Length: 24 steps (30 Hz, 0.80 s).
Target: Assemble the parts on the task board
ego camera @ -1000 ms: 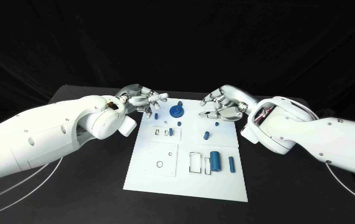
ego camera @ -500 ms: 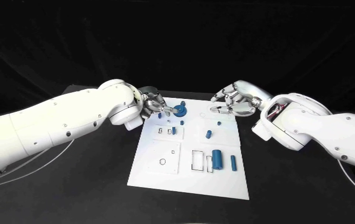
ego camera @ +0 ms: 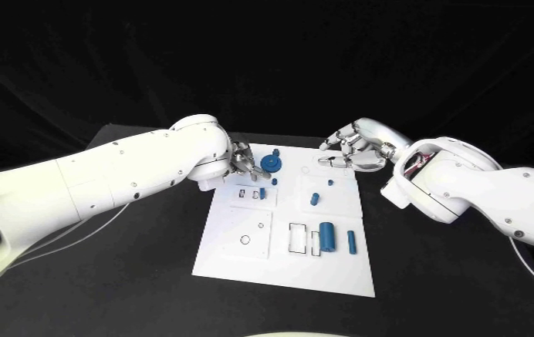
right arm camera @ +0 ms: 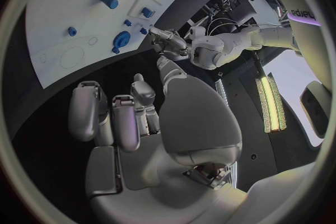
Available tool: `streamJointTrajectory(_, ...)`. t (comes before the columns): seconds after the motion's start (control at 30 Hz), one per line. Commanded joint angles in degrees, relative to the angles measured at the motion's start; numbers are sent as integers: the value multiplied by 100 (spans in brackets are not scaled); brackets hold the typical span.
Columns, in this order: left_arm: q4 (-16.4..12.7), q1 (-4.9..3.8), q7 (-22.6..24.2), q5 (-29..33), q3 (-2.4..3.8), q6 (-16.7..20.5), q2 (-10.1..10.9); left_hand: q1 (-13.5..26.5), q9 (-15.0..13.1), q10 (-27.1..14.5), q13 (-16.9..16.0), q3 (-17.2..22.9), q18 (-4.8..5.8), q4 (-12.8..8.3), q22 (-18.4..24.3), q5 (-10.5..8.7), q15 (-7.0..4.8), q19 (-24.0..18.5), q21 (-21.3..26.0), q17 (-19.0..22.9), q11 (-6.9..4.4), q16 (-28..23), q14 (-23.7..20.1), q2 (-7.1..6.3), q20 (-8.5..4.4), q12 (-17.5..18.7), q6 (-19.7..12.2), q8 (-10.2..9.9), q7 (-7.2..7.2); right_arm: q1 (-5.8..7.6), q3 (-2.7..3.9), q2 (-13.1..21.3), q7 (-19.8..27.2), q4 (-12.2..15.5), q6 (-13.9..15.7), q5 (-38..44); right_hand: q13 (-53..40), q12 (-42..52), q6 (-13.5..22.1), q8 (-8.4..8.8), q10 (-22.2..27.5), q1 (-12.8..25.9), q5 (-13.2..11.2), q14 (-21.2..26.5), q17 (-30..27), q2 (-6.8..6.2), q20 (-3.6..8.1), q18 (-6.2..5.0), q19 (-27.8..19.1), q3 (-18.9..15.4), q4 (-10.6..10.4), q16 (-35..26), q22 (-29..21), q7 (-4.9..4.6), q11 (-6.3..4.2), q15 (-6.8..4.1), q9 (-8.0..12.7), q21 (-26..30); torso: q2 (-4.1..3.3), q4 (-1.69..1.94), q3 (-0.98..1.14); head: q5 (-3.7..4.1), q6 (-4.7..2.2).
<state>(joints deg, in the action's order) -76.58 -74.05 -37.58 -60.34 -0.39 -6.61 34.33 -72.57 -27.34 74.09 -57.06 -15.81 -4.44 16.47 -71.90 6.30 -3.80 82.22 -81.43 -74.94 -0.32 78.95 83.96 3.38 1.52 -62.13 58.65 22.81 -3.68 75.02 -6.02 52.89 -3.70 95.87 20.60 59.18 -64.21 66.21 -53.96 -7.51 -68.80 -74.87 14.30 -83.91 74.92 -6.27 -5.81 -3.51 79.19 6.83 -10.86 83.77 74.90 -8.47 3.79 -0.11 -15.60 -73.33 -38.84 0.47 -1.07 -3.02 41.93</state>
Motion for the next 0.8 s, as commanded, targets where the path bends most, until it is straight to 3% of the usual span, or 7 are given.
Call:
streamJointTrajectory(0.03,70,-11,-213,-196,-13,-353,-84,84,-44,-37,-16,8,102,10,-34,-3,-22,55,-43,-357,-13,-11,264,5,-8,-34,-52,36,-3,-6,1,-17,-47,-8,-15,256,8,14,-4,-29,-20,28,36,-362,470,4,6,-73,22,-44,-4,-8,219,1,-7,-38,-5,27,-1,3,1,21,28)
streamJointTrajectory(0.47,224,-5,-203,-201,-56,-613,-293,200,-135,-34,-54,-14,115,21,-109,-2,-25,86,-83,-363,-18,-17,265,-26,-9,-78,-70,84,5,-16,1,-43,-75,-39,58,335,18,6,-3,-32,-13,34,46,-358,452,-1,7,-76,13,-54,-7,-20,208,2,-7,-39,-5,43,-5,19,-6,29,70)
streamJointTrajectory(0.8,306,4,-210,-216,-93,-800,-397,199,-160,-25,-80,2,122,11,-149,4,-26,101,-103,-363,-20,-19,265,-8,-9,-103,-75,97,8,-19,1,-61,-70,-62,30,353,27,-2,-1,-38,-7,50,66,-357,448,2,9,-78,9,-70,-20,-24,201,2,-8,-40,-6,55,0,14,3,42,101)
